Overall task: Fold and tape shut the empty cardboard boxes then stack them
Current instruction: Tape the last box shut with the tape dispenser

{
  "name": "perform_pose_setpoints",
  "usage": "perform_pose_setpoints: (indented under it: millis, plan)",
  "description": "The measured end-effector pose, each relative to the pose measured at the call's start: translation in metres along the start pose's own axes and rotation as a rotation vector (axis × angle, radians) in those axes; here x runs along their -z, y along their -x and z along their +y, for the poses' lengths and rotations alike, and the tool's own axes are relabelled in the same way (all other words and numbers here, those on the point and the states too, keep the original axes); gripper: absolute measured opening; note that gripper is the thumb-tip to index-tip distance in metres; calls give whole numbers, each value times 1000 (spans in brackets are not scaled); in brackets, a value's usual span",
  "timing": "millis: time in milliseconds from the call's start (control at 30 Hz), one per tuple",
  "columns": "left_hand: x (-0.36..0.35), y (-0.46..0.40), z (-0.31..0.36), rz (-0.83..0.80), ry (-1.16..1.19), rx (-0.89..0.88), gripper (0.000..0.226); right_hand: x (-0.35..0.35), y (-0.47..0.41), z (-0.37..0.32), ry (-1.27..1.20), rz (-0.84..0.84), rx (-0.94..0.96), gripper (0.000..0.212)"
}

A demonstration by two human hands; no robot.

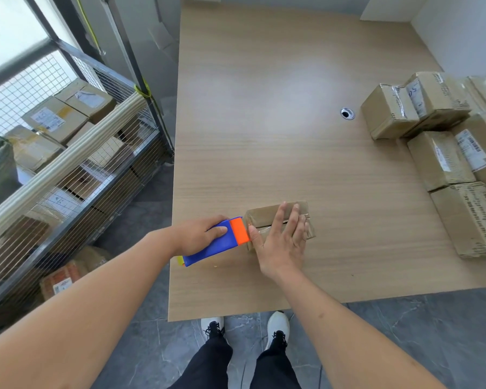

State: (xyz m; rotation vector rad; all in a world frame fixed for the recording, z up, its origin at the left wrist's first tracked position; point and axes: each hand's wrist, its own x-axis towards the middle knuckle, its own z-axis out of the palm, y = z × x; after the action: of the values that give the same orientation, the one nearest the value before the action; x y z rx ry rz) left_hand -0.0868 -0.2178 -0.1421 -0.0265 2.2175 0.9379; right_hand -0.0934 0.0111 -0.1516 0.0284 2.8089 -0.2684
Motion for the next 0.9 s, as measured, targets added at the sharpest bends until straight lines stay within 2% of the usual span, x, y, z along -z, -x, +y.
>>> perform_pose_setpoints:
  millis: [100,267,367,533,667,733,833,900]
  plan:
    - [2,0,2,-5,-32,11,29,-1,-1,-2,21,-8,-6,97]
    - [8,-3,10,-24,-99,15,35,0,-1,-1,15,-11,8,98]
    - [8,3,-4,-76,-262,46,33,2,0,0,16,-39,15,96]
    - [7,13,-17,51,-171,31,33,2,1,1,22,-24,39,97]
    - [13,18,-10,195,-145,-1,37,10,-12,9,78,-37,228,97]
    - [15,26,-10,275,-112,-78,40,21,-23,14,111,-84,359,102]
    - [18,34,-7,330,-59,-161,49,38,-34,21,98,-157,500,112]
    - [21,38,1,351,-40,-209,55,45,-39,31,45,-196,560,110]
